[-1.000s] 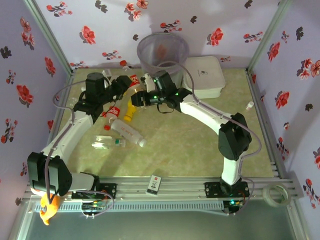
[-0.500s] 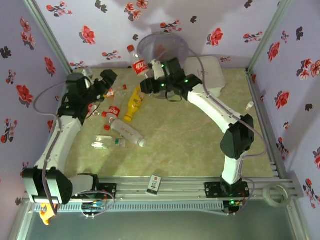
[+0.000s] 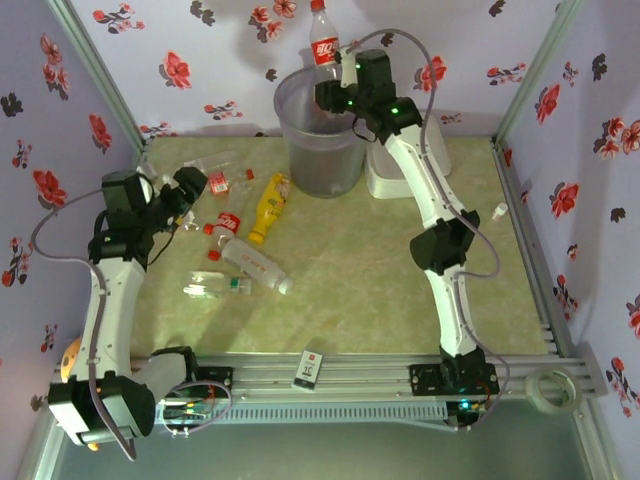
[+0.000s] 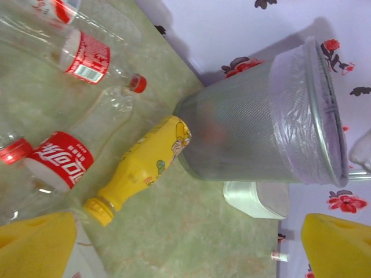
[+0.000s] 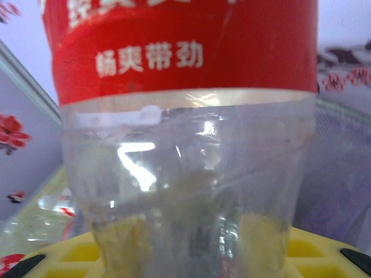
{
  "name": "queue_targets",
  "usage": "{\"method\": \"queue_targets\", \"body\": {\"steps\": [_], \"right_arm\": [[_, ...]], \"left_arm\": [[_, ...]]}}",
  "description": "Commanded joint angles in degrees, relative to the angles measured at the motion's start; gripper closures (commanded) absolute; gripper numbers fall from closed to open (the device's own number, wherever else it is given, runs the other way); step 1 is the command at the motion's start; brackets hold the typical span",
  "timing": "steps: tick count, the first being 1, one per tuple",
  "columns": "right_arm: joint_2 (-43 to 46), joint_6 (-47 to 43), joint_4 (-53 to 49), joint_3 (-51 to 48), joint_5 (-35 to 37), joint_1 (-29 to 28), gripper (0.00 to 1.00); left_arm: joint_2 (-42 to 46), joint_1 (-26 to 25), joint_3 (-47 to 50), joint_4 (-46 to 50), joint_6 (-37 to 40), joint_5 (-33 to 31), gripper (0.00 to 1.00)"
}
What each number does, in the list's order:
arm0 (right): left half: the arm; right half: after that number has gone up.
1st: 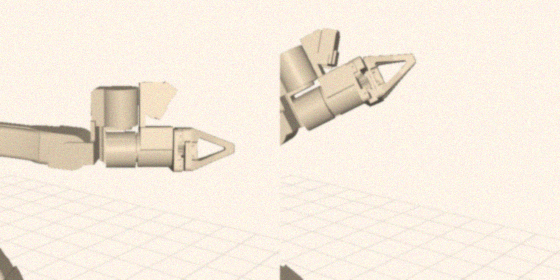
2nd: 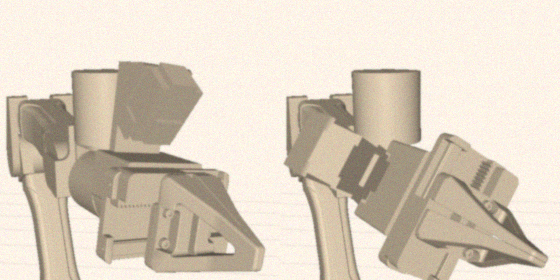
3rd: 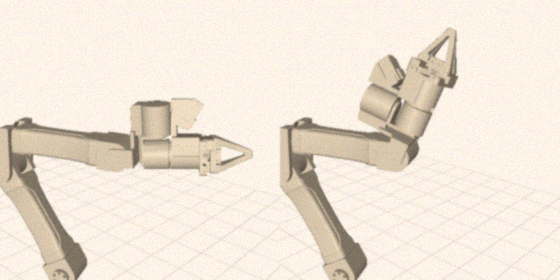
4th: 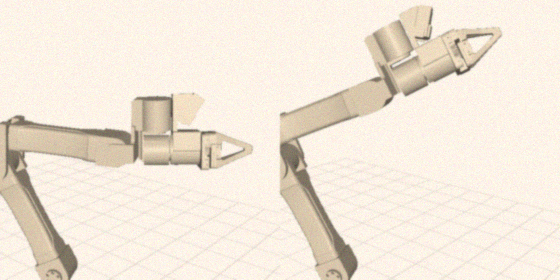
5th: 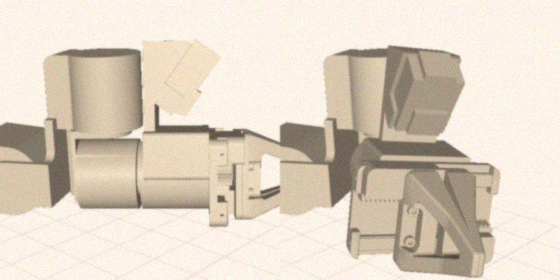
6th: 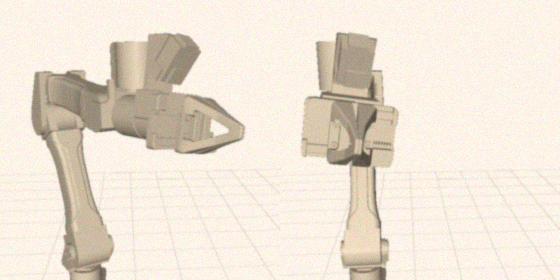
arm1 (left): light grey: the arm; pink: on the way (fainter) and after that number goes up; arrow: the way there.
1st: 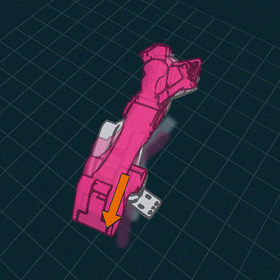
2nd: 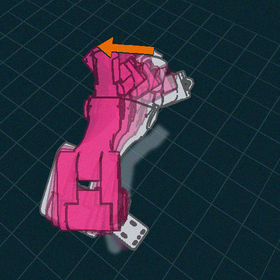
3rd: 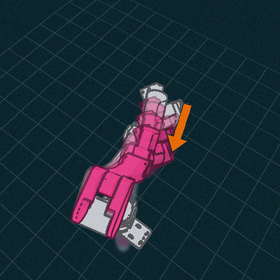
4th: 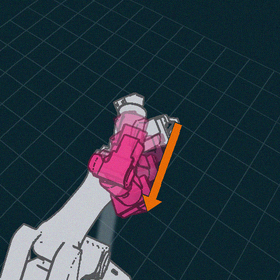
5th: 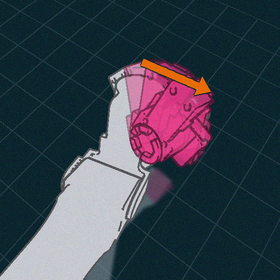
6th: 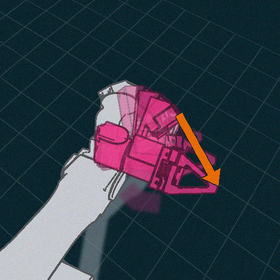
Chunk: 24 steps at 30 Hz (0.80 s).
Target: Put the plastic bottles in the bin
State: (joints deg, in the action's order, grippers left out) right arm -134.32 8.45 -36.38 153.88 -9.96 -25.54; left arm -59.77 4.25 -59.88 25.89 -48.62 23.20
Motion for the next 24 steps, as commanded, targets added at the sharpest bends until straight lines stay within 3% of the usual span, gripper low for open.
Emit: {"method": "queue_targets", "body": {"steps": [1, 13, 24], "right_arm": [[-1.56, -1.67, -0.41, 1.43, 2.28, 0.40, 0.74], [-1.13, -5.79, -1.08, -7.12, 0.89, 0.23, 0.73], [-1.65, -6.26, 1.61, -8.97, 0.99, 0.23, 0.42]], "left_arm": [[1.65, 1.12, 0.10, 4.76, 3.45, 1.05, 0.00], [0.93, 5.63, 2.52, 7.23, 5.95, 0.98, 0.00], [-1.66, 7.36, 5.18, 5.54, 6.64, 0.89, 0.00]]}}
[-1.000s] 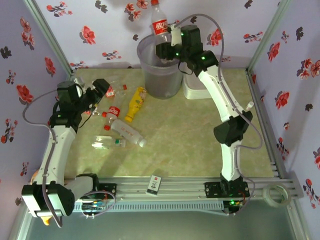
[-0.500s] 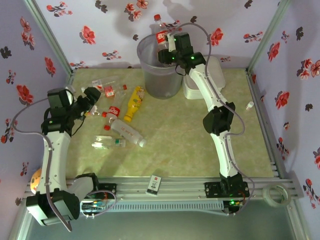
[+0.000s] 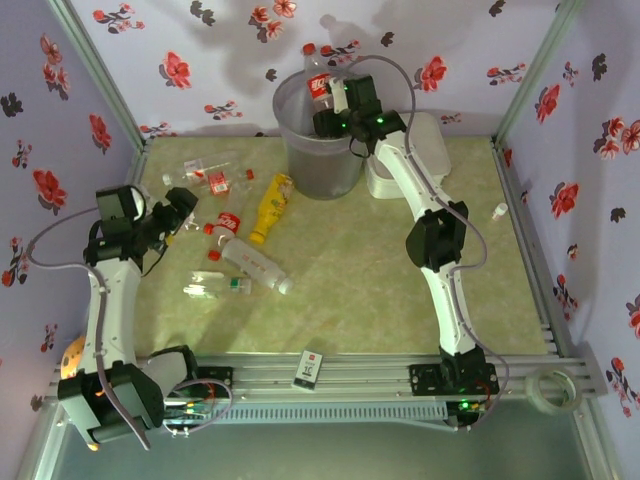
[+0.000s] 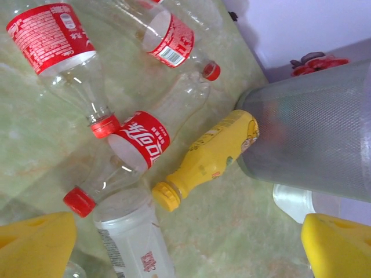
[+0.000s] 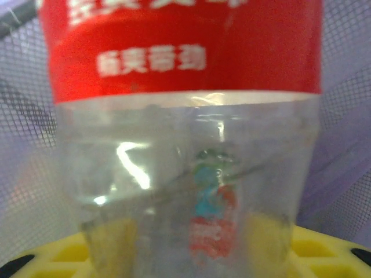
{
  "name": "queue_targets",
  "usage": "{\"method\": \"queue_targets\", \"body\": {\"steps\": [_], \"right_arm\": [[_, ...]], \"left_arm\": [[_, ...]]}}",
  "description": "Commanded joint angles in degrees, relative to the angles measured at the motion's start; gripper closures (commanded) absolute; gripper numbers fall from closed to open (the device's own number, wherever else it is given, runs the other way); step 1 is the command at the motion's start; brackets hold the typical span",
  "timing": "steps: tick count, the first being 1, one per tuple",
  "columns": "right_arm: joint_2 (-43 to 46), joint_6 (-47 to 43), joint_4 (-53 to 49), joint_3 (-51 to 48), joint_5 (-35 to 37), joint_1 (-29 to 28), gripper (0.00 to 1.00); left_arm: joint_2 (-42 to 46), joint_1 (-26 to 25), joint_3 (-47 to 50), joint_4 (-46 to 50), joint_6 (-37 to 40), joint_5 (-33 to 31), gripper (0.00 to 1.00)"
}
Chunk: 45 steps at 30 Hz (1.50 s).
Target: Put the plastic bottles in the bin
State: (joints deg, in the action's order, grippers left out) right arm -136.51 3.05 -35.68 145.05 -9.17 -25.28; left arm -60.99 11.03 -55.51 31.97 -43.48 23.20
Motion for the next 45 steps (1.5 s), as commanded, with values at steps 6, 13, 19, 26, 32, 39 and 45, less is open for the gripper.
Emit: {"method": "queue_targets", "body": {"steps": [6, 13, 19, 26, 32, 39, 45], "right_arm": [[0.10, -1.03, 1.41, 0.66, 0.29, -0.04, 0.27], [0.19, -1.29, 1.43, 4.55, -0.31, -0.26, 0.23], [3.87, -0.72, 3.37, 6.03, -1.84, -0.55, 0.10], [12.22, -3.55, 1.46, 3.34, -4.43, -1.00, 0.07], [27.48, -4.45, 3.76, -15.83, -4.96, -1.18, 0.07], [44.68, -5.40, 4.48, -37.92, -2.75, -1.10, 0.07], [54.81, -3.21, 3.26, -51.17, -0.14, -1.06, 0.08]], "left_arm": [[-1.49, 1.08, 1.10, -0.72, 2.07, 0.66, 0.00], [-2.86, 1.64, 1.45, -0.89, 2.97, -0.73, 0.00], [-7.21, 1.97, 0.37, -1.91, 4.52, -6.74, 0.00], [-16.79, 1.99, -3.27, -6.57, 5.02, -16.52, 0.00], [-26.54, 2.20, -5.76, -12.20, 2.25, -20.56, 0.00], [-38.05, 2.57, -11.09, -16.16, 1.59, -21.15, 0.00], [-45.46, 2.52, -15.21, -17.45, 0.86, -20.36, 0.01]]}}
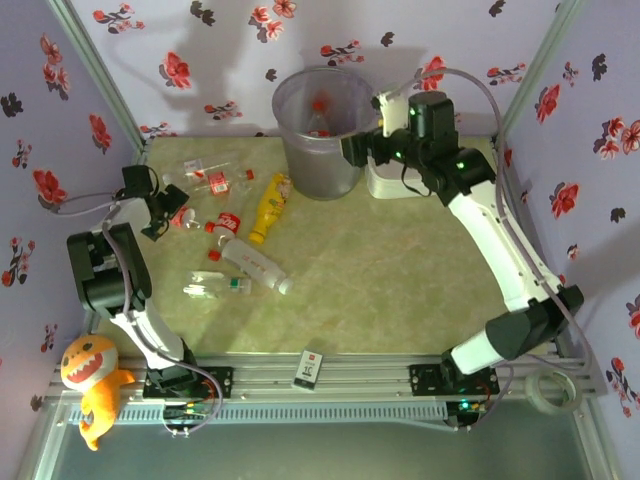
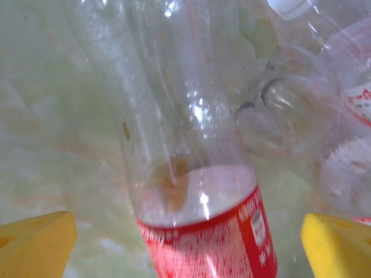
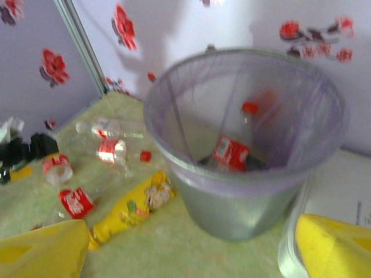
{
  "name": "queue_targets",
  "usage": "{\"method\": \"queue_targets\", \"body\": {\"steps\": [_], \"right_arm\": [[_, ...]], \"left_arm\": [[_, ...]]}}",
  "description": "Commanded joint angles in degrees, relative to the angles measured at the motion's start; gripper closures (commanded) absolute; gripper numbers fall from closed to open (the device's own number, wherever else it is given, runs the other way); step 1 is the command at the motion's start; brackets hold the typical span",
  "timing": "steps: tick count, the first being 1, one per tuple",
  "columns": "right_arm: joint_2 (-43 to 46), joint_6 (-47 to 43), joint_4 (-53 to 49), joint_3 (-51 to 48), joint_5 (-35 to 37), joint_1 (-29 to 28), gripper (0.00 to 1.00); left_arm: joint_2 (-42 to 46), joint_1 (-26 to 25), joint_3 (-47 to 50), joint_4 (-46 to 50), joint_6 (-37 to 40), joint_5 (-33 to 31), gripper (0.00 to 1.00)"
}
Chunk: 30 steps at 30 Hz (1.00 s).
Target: Put the plastic bottles in the bin
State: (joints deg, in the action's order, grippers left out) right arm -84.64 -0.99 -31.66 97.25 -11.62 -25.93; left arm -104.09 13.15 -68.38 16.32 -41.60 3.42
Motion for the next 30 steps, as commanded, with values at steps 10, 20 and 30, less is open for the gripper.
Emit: {"method": "queue_targets", "body": {"steps": [10, 20, 30], "right_arm": [[13.23, 4.50, -4.13, -16.39, 5.13, -0.26, 0.08], [16.16, 4.67, -8.24, -19.14, 7.58, -0.26, 0.08], [8.89, 5.47, -5.19, -11.72, 5.65, -7.72, 0.09]], "left_arm": [[-7.34, 0.40, -3.00, -2.75, -2.13, 0.36, 0.16], [-1.70, 0.48, -1.10, -3.47, -1.87, 0.81, 0.36], [16.26, -0.36, 2.38, -0.42, -1.53, 5.60, 0.40]]}}
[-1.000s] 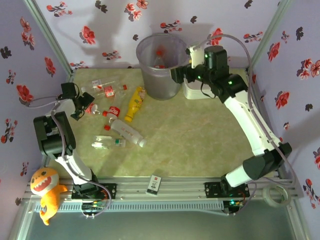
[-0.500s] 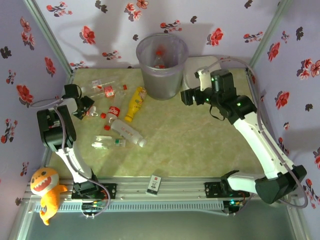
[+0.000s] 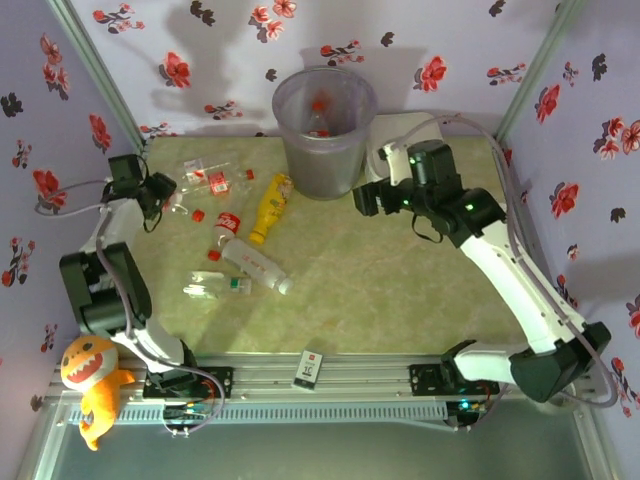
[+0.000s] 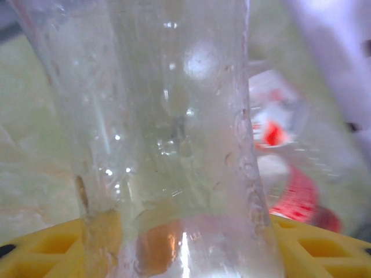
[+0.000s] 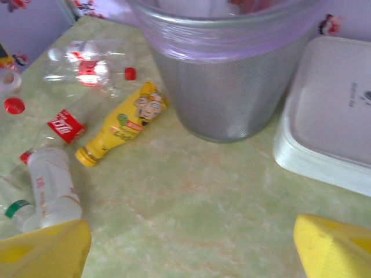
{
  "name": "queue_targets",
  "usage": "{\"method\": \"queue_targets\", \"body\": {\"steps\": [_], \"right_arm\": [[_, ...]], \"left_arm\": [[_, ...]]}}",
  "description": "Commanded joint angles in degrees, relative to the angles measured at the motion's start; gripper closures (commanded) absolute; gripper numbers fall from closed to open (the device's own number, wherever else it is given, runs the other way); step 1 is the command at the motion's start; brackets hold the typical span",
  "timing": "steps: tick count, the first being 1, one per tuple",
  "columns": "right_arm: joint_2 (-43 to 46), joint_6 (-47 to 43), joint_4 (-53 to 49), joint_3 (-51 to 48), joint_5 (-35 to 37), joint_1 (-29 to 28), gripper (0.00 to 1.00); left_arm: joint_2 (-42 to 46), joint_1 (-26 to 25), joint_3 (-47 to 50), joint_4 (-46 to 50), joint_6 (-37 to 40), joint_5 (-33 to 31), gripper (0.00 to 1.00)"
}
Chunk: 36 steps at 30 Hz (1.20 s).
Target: Put the plastic bottles in the bin
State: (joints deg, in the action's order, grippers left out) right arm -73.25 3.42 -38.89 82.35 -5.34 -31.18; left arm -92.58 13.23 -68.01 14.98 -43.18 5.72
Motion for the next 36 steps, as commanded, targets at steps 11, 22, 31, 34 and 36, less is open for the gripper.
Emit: {"method": "queue_targets", "body": {"steps": [11, 22, 31, 34, 36], "right_arm": [[-22.99, 11.12, 8.42, 18.01, -14.35, -11.59, 0.12], [-34.16, 21.29, 16.40, 20.60, -24.18, -10.63, 0.15], [-37.40, 26.59, 22.16, 19.88, -30.07, -10.14, 0.24], [-37.66, 28.06, 23.67, 19.48, -32.10, -9.78, 0.27], [-37.75, 28.53, 24.32, 19.46, -32.67, -9.49, 0.32]], "left_arm": [[12.95, -19.92, 8.75, -15.63, -6.82, 22.56, 0.53], [13.12, -28.13, 11.31, -29.61, -15.46, 25.84, 0.54], [12.27, -28.35, 13.82, -37.33, -19.56, 22.91, 0.51], [11.90, -28.24, 13.57, -39.20, -20.42, 22.21, 0.47], [11.52, -28.25, 13.19, -40.17, -20.96, 22.21, 0.46]]}}
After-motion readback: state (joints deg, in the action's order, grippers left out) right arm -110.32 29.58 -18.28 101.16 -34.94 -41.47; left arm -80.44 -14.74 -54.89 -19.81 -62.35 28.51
